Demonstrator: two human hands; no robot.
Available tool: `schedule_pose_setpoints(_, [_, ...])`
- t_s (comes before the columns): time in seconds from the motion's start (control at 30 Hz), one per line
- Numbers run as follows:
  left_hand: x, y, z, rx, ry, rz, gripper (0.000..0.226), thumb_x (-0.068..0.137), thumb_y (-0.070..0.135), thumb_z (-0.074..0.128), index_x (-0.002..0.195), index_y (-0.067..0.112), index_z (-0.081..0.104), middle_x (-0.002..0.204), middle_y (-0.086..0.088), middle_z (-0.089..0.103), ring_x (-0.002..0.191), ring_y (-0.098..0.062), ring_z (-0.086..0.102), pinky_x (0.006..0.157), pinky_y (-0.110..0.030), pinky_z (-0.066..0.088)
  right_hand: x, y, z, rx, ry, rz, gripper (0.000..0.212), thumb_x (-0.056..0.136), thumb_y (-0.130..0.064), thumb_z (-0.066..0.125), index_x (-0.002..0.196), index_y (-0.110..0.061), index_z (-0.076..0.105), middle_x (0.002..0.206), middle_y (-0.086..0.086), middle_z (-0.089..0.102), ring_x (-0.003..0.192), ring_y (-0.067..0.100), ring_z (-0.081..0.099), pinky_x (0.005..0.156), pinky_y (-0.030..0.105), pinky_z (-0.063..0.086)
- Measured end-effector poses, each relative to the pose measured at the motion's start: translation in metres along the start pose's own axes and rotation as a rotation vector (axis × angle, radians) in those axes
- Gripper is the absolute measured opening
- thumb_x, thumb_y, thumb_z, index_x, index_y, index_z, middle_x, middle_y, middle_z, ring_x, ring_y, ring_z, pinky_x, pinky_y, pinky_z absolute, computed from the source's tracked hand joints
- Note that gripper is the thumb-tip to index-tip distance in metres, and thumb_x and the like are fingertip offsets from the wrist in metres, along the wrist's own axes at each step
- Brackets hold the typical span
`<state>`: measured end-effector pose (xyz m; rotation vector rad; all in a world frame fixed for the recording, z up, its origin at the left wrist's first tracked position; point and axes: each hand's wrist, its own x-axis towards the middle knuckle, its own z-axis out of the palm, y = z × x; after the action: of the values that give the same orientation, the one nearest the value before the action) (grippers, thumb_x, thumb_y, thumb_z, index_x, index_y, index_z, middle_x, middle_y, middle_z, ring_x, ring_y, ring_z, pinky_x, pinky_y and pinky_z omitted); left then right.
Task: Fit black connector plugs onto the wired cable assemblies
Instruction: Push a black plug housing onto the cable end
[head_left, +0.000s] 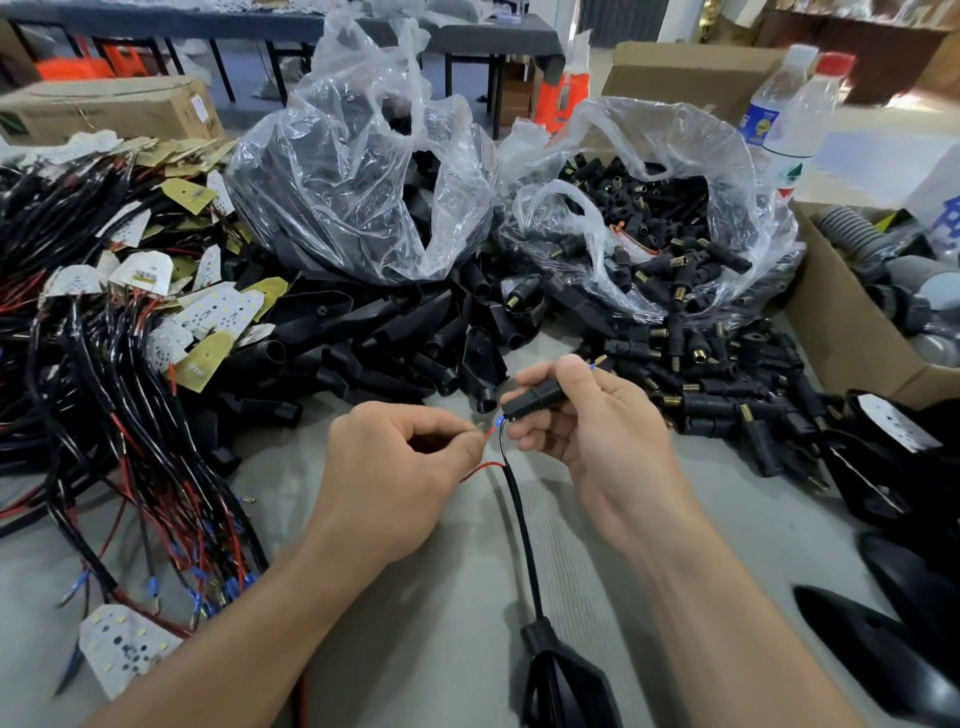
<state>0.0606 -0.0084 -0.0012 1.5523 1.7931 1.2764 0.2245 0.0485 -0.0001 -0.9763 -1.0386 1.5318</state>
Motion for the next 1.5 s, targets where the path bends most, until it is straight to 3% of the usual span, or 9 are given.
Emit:
schedule_pose_setpoints(0.3, [0.004, -0.006, 0.001, -0.084, 0.053, -0.025, 0.029, 0.08, 0.019, 0.083, 0.069, 0.045, 0.077, 0.063, 0.016, 0.072, 0.06, -0.003, 0.067, 0.053, -0.014, 0.047, -0.001, -0.008, -0.005, 0.014, -0.088, 0.125, 0.041, 0.111, -0.02, 0.038, 0.101, 0.003, 0.07, 0.087, 0.02, 0.075, 0.065, 0.023, 0.069, 0.059, 0.027, 0.057])
schedule_pose_setpoints(0.43, [0.005, -0.009, 0.0, -0.092, 0.035, -0.002, 0.015, 0.075, 0.035, 0.079, 0.071, 0.049, 0.077, 0.064, 0.018, 0.072, 0.06, -0.002, 0.067, 0.053, -0.014, 0.048, -0.005, -0.005, 0.002, 0.046, -0.145, 0.169, 0.041, 0.111, -0.019, 0.037, 0.11, 0.008, 0.068, 0.092, 0.022, 0.075, 0.066, 0.024, 0.068, 0.062, 0.027, 0.06])
schedule_pose_setpoints(0.6, [0.008, -0.014, 0.003, -0.24, -0.006, -0.075, 0.014, 0.072, 0.038, 0.082, 0.081, 0.047, 0.078, 0.069, 0.01, 0.076, 0.063, -0.007, 0.072, 0.065, -0.03, 0.059, -0.004, -0.002, 0.007, 0.08, -0.114, 0.147, 0.04, 0.111, -0.019, 0.037, 0.108, 0.006, 0.067, 0.089, 0.021, 0.076, 0.062, 0.022, 0.068, 0.059, 0.027, 0.058])
schedule_pose_setpoints(0.77, [0.012, -0.018, 0.001, -0.2, -0.018, -0.054, 0.009, 0.074, 0.048, 0.076, 0.079, 0.042, 0.08, 0.069, 0.013, 0.074, 0.06, 0.002, 0.063, 0.057, -0.012, 0.045, -0.002, -0.005, 0.0, 0.091, -0.061, 0.106, 0.041, 0.111, -0.02, 0.038, 0.105, 0.005, 0.069, 0.092, 0.022, 0.076, 0.063, 0.022, 0.07, 0.059, 0.026, 0.057])
schedule_pose_setpoints(0.97, [0.011, -0.02, 0.003, -0.163, -0.113, -0.101, 0.006, 0.071, 0.05, 0.076, 0.073, 0.046, 0.079, 0.069, 0.011, 0.075, 0.067, -0.007, 0.069, 0.065, -0.03, 0.053, -0.003, -0.002, 0.004, 0.048, -0.064, 0.107, 0.035, 0.11, -0.018, 0.04, 0.106, 0.001, 0.069, 0.092, 0.019, 0.077, 0.06, 0.019, 0.067, 0.058, 0.025, 0.055])
schedule_pose_setpoints(1.1, [0.011, -0.021, 0.003, -0.141, -0.081, -0.064, 0.013, 0.077, 0.042, 0.086, 0.075, 0.053, 0.078, 0.072, 0.017, 0.075, 0.069, -0.001, 0.07, 0.066, -0.021, 0.049, -0.003, 0.0, 0.007, 0.053, -0.075, 0.101, 0.032, 0.109, -0.016, 0.04, 0.106, 0.0, 0.067, 0.091, 0.019, 0.077, 0.06, 0.019, 0.067, 0.058, 0.025, 0.056])
schedule_pose_setpoints(1.23, [0.014, -0.019, 0.0, -0.276, -0.071, -0.047, 0.015, 0.067, 0.048, 0.089, 0.078, 0.042, 0.081, 0.072, 0.007, 0.077, 0.067, -0.004, 0.069, 0.064, -0.016, 0.05, -0.004, -0.003, 0.005, 0.059, -0.064, 0.087, 0.034, 0.11, -0.018, 0.04, 0.102, -0.001, 0.069, 0.092, 0.02, 0.077, 0.063, 0.02, 0.07, 0.059, 0.025, 0.057])
schedule_pose_setpoints(1.37, [0.015, -0.018, -0.001, -0.335, -0.129, -0.066, 0.006, 0.078, 0.026, 0.081, 0.075, 0.031, 0.083, 0.07, 0.001, 0.076, 0.061, -0.005, 0.066, 0.06, -0.012, 0.048, -0.005, -0.005, 0.004, 0.039, -0.034, 0.076, 0.033, 0.11, -0.017, 0.04, 0.102, -0.001, 0.069, 0.093, 0.019, 0.077, 0.061, 0.02, 0.069, 0.058, 0.025, 0.056])
schedule_pose_setpoints(1.5, [0.014, -0.017, 0.0, -0.316, -0.158, -0.091, 0.014, 0.081, 0.017, 0.083, 0.074, 0.029, 0.082, 0.068, -0.002, 0.076, 0.057, -0.01, 0.067, 0.057, -0.019, 0.052, -0.008, -0.004, 0.009, 0.034, -0.073, 0.091, 0.026, 0.109, -0.016, 0.042, 0.108, -0.002, 0.064, 0.089, 0.016, 0.077, 0.06, 0.02, 0.065, 0.059, 0.025, 0.055])
